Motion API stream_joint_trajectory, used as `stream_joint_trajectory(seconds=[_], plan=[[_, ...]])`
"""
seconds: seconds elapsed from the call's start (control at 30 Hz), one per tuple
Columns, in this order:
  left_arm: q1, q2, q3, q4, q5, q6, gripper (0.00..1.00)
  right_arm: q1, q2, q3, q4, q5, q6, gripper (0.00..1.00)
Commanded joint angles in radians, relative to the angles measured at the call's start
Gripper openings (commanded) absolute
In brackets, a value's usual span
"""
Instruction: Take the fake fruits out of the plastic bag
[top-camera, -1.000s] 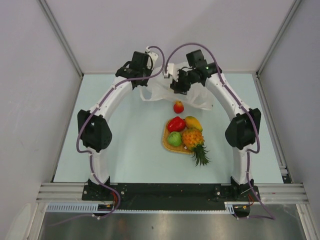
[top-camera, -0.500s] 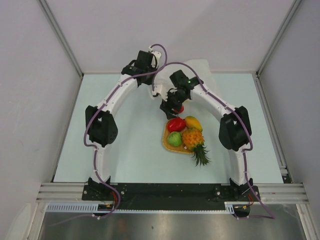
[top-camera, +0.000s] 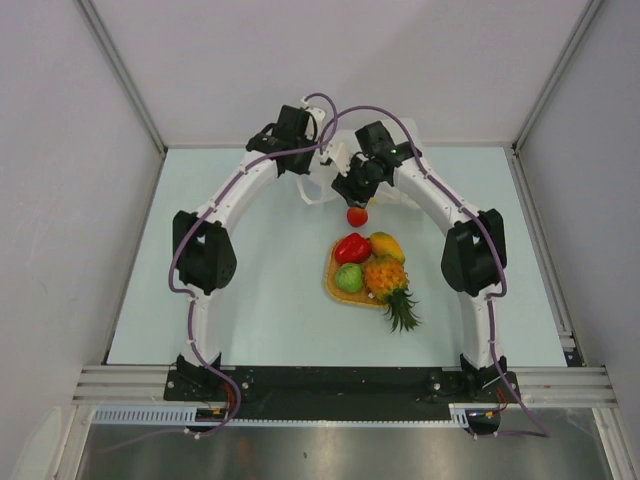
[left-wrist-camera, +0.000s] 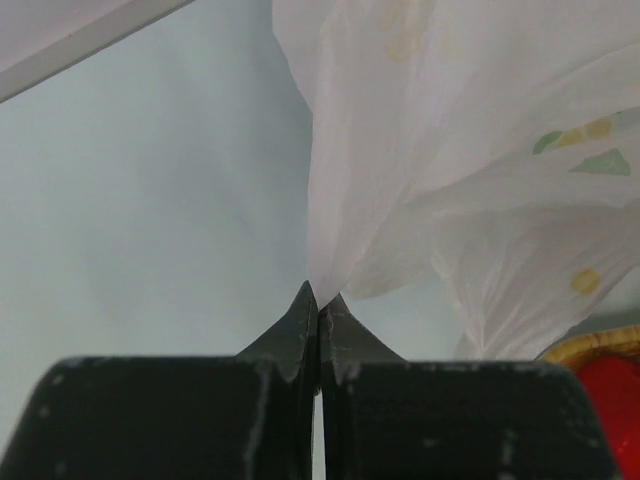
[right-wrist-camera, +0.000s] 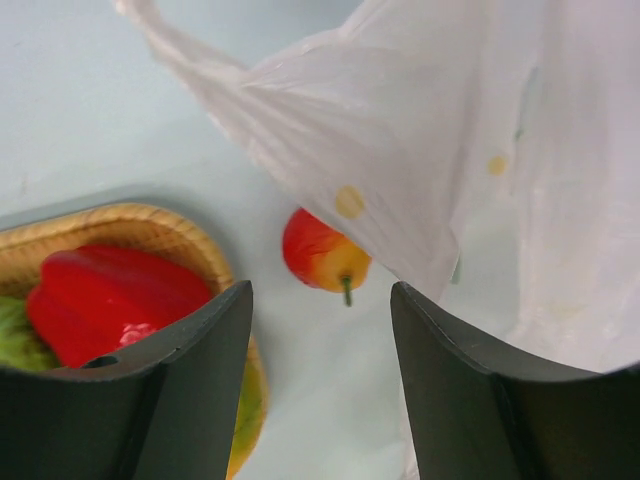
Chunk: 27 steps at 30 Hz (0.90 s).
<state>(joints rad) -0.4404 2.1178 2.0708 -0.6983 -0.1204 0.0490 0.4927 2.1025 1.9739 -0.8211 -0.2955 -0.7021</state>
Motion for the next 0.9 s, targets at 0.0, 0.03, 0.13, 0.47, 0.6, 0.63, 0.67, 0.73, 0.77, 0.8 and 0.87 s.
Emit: stream_joint_trajectory(seconds=[0.0, 0.03, 0.13, 0.47, 0.6, 0.63, 0.67, 0.73, 0.77, 0.8, 0.87], plan=[[-0.015, -0.058, -0.009, 0.016, -0.007, -0.006, 0.0, -0.019, 0.062, 0.078, 0.02, 0.076, 0.041, 0.6], [-0.017, -0.058, -0.009, 0.016, -0.01, -0.003, 0.0, -0.023, 0.071, 0.091, 0.014, 0.079, 0.052, 0.59], [-0.023, -0.058, -0.012, 0.017, -0.015, 0.0, 0.0, -0.037, 0.096, 0.121, -0.015, 0.062, 0.062, 0.55], [-0.041, -0.05, -0.011, 0.019, -0.027, 0.006, 0.0, -0.045, 0.105, 0.098, -0.049, 0.05, 0.064, 0.48], [-0.046, -0.048, -0.011, 0.019, -0.03, 0.009, 0.0, -0.049, 0.108, 0.103, -0.046, 0.032, 0.067, 0.42], [-0.046, -0.05, -0.011, 0.017, -0.03, 0.009, 0.0, -0.049, 0.108, 0.105, -0.047, 0.03, 0.069, 0.4], [-0.046, -0.05, -0.012, 0.019, -0.031, 0.009, 0.0, -0.049, 0.111, 0.106, -0.049, 0.029, 0.069, 0.36], [-0.047, -0.048, -0.012, 0.017, -0.032, 0.009, 0.0, -0.048, 0.116, 0.111, -0.049, 0.022, 0.067, 0.31], [-0.047, -0.048, -0.014, 0.019, -0.032, 0.011, 0.0, -0.048, 0.114, 0.111, -0.052, 0.019, 0.066, 0.25], [-0.047, -0.05, -0.014, 0.019, -0.032, 0.011, 0.0, -0.049, 0.113, 0.111, -0.055, 0.016, 0.066, 0.22], [-0.047, -0.05, -0.015, 0.017, -0.033, 0.011, 0.0, -0.049, 0.105, 0.114, -0.059, 0.012, 0.062, 0.13]])
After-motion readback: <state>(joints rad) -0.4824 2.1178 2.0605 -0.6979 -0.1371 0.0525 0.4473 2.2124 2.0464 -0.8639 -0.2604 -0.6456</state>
